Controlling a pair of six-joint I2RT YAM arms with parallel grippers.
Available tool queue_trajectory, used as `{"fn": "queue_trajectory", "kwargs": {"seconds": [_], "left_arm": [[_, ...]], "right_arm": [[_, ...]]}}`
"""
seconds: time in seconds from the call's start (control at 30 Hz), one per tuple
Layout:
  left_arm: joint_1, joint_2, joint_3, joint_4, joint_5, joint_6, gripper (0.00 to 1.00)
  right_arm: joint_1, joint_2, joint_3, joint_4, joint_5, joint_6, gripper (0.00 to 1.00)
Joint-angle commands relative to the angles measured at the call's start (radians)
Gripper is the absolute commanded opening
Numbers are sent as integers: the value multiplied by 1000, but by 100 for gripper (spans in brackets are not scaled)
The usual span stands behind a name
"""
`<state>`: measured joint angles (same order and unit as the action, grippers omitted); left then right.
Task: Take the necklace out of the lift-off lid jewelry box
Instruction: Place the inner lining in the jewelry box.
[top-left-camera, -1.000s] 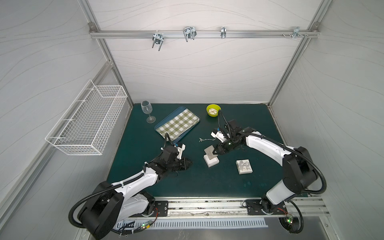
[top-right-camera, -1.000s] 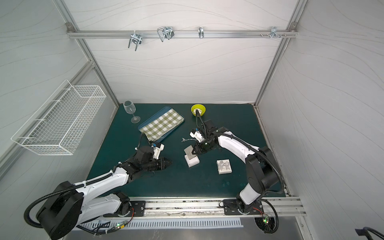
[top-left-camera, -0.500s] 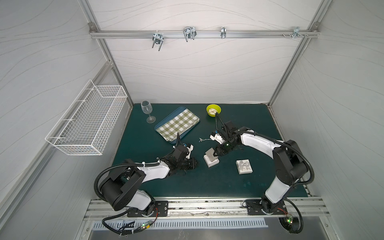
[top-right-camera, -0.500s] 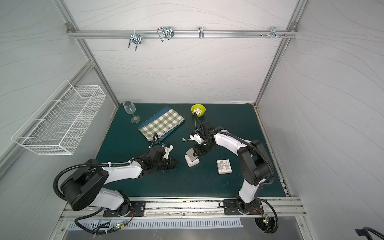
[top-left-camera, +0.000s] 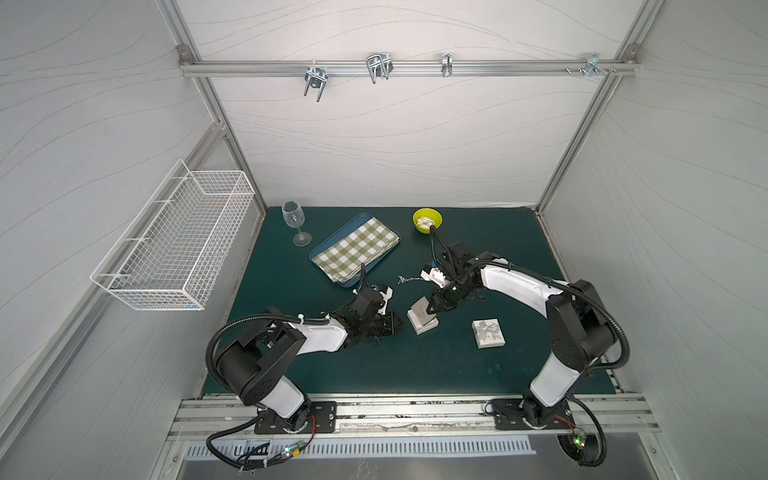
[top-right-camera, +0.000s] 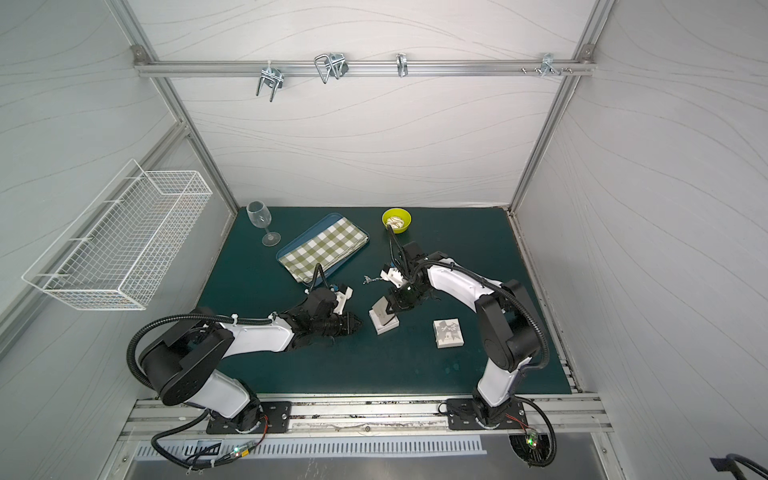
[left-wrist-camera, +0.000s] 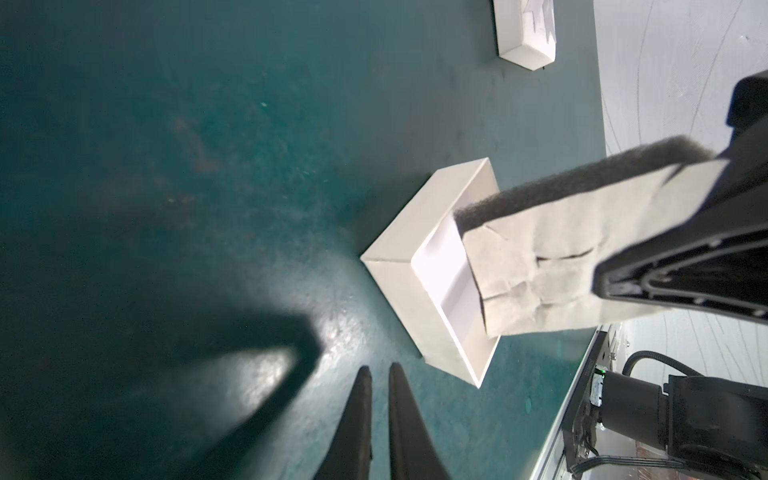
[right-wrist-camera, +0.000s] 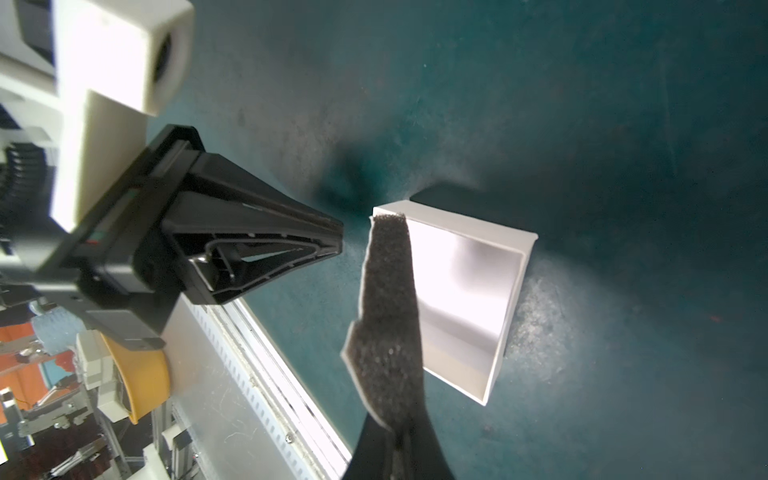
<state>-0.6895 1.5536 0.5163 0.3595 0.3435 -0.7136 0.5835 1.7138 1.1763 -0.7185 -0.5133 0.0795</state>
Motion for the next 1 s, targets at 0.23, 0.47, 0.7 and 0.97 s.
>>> {"fn": "queue_trajectory", "kwargs": {"seconds": [0.23, 0.47, 0.7, 0.97], "left_arm": [[-14, 50, 45, 54, -29, -27, 11], [-14, 95, 65, 54, -41, -17, 10], [-13, 121, 90, 87, -36, -5, 10], [2, 91, 87, 27, -43, 21, 10]], "right_arm": [[9, 77, 17, -61, -27, 17, 5], [12, 133, 14, -47, -57, 23, 5], [4, 126, -40, 80, -190, 106, 6], [4, 73, -43, 29, -113, 113, 42]]}}
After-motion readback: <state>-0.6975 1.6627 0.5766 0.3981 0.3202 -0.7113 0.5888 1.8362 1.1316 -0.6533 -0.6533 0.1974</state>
